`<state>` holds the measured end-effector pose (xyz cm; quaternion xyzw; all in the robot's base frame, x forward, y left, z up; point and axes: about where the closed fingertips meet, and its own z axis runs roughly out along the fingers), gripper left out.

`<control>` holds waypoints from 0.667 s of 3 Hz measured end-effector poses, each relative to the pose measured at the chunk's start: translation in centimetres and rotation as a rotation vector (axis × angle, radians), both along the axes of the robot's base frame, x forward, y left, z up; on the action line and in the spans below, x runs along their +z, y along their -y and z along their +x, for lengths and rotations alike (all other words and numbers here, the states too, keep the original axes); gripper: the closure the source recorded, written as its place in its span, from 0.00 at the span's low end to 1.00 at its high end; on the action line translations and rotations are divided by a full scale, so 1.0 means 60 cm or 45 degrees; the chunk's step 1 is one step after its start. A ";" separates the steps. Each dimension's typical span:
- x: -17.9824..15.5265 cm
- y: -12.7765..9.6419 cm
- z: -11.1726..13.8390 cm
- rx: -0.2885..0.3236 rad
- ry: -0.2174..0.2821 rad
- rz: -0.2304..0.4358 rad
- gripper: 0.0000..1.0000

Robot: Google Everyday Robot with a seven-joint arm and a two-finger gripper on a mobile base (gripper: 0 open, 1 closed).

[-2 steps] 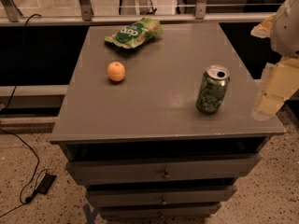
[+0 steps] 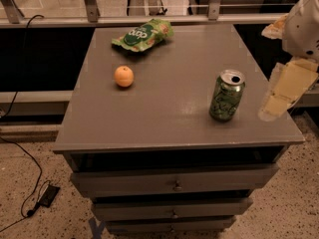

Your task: Move green can near orange

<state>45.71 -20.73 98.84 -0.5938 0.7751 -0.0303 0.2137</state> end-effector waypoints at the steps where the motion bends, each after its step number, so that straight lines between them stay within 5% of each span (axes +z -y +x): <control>1: -0.025 -0.014 0.053 -0.011 -0.001 0.154 0.00; 2: -0.060 -0.022 0.095 -0.047 -0.041 0.241 0.00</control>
Offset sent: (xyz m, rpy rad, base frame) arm 0.0868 0.0157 -0.0596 0.2713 0.0693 -0.0777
